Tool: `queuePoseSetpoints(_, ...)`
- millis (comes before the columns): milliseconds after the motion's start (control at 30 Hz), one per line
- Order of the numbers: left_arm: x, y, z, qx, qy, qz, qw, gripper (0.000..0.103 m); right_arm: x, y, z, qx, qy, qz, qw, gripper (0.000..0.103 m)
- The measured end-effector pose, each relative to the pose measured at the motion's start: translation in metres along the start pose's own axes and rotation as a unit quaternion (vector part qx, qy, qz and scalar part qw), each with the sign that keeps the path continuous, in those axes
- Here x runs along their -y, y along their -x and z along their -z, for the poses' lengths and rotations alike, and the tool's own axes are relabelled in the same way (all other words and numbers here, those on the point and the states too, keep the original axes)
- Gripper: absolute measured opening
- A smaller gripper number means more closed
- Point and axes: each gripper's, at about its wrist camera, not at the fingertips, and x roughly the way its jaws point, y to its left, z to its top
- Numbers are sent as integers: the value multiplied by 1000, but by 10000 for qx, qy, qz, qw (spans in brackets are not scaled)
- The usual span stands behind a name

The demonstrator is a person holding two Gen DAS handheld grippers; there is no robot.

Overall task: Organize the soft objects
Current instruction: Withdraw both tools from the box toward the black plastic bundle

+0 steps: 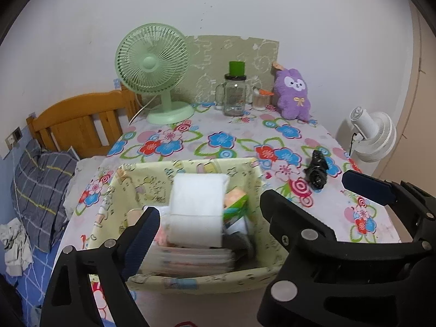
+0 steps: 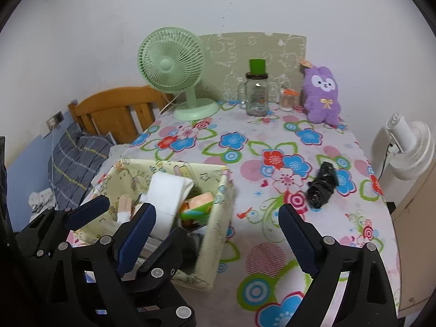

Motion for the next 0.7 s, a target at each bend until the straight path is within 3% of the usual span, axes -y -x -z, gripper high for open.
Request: queuePoseSetpoints(700, 72, -4, -14, 196, -260, 220, 9992, 96, 70, 24, 3, 245, -330, 335, 9986, 97)
